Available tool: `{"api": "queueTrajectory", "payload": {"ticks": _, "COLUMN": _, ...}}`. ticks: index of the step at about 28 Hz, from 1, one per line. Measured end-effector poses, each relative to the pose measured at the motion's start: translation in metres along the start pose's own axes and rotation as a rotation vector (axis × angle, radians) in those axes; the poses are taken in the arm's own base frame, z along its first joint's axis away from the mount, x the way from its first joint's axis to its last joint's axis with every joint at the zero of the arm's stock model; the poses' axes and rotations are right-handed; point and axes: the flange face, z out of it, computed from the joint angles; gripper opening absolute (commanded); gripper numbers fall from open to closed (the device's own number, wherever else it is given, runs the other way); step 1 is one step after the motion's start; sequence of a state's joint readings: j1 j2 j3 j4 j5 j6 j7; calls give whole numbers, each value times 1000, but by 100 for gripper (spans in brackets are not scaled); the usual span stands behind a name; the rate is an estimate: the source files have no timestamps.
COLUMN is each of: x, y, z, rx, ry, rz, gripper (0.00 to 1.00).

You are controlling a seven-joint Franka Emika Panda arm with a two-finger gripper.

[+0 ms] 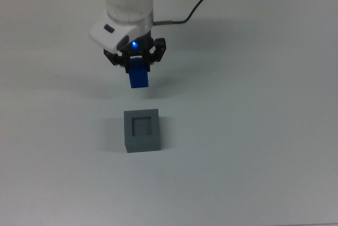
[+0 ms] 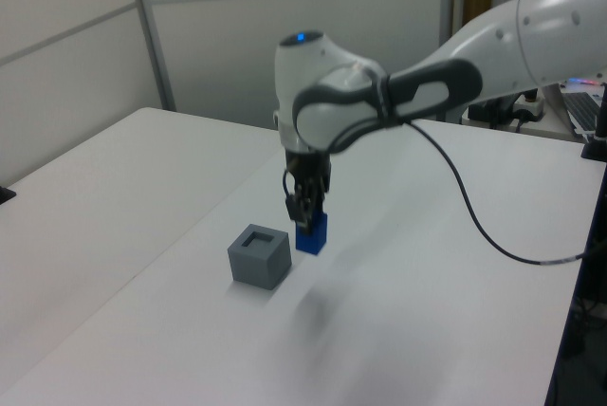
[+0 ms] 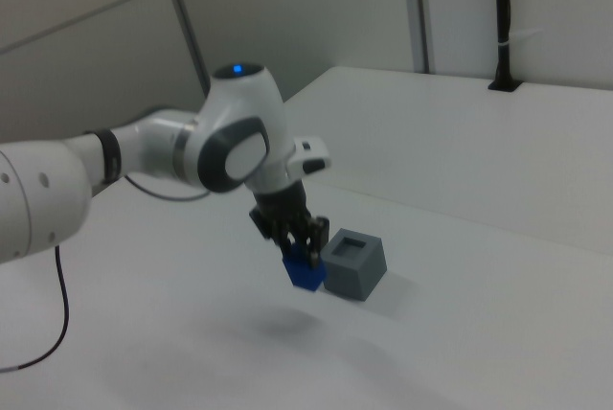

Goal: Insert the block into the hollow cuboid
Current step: 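Lift the blue block and carry it above the grey hollow cube, then lower the blue block into the cube's square opening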

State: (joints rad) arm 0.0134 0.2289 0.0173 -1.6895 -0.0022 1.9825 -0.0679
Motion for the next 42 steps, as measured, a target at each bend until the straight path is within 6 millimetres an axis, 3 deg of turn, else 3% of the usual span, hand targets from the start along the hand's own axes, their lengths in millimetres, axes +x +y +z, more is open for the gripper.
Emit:
{"api": "queueTrajectory", "payload": {"ticks": 5, "x": 10, "y": 4, "z": -31, "rx": 41, "ry": 62, "rz": 41, "gripper": 2}}
{"api": "queueTrajectory", "payload": {"ticks": 8, "x": 14, "y": 6, "z": -33, "rx": 53, "ry": 69, "rz": 68, "gripper": 2}}
{"api": "queueTrajectory", "payload": {"ticks": 14, "x": 30, "y": 10, "z": -26, "rx": 54, "ry": 130, "rz": 131, "gripper": 2}}
{"api": "queueTrajectory", "payload": {"ticks": 23, "x": 56, "y": 14, "z": 1, "rx": 51, "ry": 224, "rz": 153, "gripper": 2}}
{"api": "queueTrajectory", "payload": {"ticks": 42, "x": 70, "y": 14, "z": 27, "rx": -38, "ry": 253, "rz": 81, "gripper": 3}}
